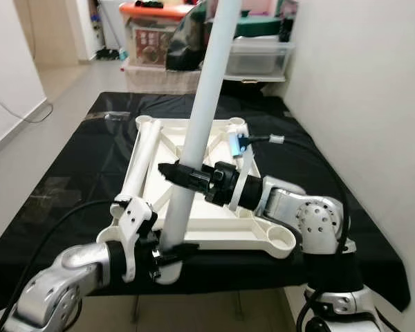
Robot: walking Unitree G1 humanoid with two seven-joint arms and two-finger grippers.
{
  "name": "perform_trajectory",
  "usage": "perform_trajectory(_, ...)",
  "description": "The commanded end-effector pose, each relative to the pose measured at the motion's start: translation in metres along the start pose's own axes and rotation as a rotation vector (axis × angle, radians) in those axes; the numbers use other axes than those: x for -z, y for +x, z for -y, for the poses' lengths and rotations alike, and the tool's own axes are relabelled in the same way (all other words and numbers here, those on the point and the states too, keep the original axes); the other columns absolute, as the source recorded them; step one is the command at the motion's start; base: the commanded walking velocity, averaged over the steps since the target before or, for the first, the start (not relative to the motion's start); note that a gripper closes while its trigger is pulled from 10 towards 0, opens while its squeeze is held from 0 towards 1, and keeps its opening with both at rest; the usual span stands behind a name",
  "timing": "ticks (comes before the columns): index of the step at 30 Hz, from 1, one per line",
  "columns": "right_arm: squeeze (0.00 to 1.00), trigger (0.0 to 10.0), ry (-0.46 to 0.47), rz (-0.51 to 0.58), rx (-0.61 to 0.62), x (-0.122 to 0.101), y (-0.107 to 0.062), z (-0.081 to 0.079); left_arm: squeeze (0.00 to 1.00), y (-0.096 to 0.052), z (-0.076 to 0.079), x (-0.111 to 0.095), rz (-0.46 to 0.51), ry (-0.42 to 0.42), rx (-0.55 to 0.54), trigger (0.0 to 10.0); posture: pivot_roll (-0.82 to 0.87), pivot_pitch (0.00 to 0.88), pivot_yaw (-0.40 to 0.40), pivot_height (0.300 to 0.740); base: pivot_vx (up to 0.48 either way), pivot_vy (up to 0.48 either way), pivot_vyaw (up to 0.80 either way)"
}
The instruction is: Building children table
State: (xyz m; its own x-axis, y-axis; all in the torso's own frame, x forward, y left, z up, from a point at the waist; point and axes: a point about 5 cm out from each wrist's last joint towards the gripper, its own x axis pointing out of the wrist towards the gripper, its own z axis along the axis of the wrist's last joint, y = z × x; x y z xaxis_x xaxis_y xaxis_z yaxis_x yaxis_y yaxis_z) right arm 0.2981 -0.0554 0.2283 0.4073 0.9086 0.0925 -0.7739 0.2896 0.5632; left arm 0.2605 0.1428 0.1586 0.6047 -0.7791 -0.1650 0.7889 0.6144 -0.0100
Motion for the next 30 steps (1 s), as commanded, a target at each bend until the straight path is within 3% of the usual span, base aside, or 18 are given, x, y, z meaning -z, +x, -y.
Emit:
perform_trajectory(1, 0.00, 10.0, 0.034, -0.007, 0.055, 0.009, 0.001, 0.003, 0.00, 0.006, -0.003, -0.004, 0.032, 0.028, -0.050, 0.0, 0.07, 0.000, -0.093, 0.740, 0.000, 0.000, 0.00)
perform_trajectory(6, 0.00, 10.0, 0.116, 0.042, 0.137, 0.017, 0.007, 0.008, 0.00, 0.019, -0.002, -0.012, 0.106, 0.036, -0.087, 0.0, 0.06, 0.000, -0.090, 0.740, 0.000, 0.000, 0.00)
perform_trajectory(12, 0.00, 10.0, 0.165, 0.138, 0.251, 0.015, 0.011, 0.019, 0.00, 0.035, 0.008, -0.008, 0.104, 0.069, -0.045, 0.0, 0.06, 0.000, -0.092, 0.740, 0.000, 0.000, 0.00)
perform_trajectory(19, 0.00, 10.0, 0.141, 0.247, 0.319, 0.005, 0.014, 0.021, 0.00, 0.043, 0.019, -0.005, 0.100, 0.074, 0.023, 0.0, 0.06, 0.000, -0.086, 0.740, 0.000, 0.000, 0.00)
perform_trajectory(24, 0.00, 10.0, 0.134, 0.261, 0.329, 0.005, 0.016, 0.021, 0.00, 0.045, 0.019, -0.005, 0.098, 0.076, 0.020, 0.0, 0.06, 0.000, -0.088, 0.740, 0.000, 0.000, 0.00)
perform_trajectory(25, 0.00, 9.0, 0.135, 0.236, 0.328, 0.013, 0.016, 0.021, 0.00, 0.047, 0.017, -0.007, 0.108, 0.078, 0.002, 0.0, 0.06, 0.000, -0.089, 0.740, 0.000, 0.000, 0.00)
perform_trajectory(27, 0.00, 9.0, 0.135, 0.227, 0.327, 0.015, 0.017, 0.020, 0.00, 0.047, 0.017, -0.008, 0.111, 0.078, -0.003, 0.0, 0.06, 0.000, -0.089, 0.740, 0.000, 0.000, 0.00)
perform_trajectory(28, 0.00, 3.3, 0.132, 0.218, 0.328, 0.018, 0.017, 0.021, 0.00, 0.047, 0.015, -0.009, 0.115, 0.081, -0.009, 0.0, 0.06, 0.000, -0.089, 0.740, 0.000, 0.000, 0.00)
perform_trajectory(29, 0.00, 2.2, 0.128, 0.211, 0.330, 0.020, 0.016, 0.021, 0.00, 0.048, 0.014, -0.009, 0.115, 0.080, -0.016, 0.0, 0.06, 0.000, -0.090, 0.740, 0.000, 0.000, 0.00)
perform_trajectory(30, 0.00, 2.2, 0.128, 0.211, 0.330, 0.020, 0.016, 0.021, 0.00, 0.048, 0.014, -0.009, 0.115, 0.080, -0.016, 0.0, 0.06, 0.000, -0.090, 0.740, 0.000, 0.000, 0.00)
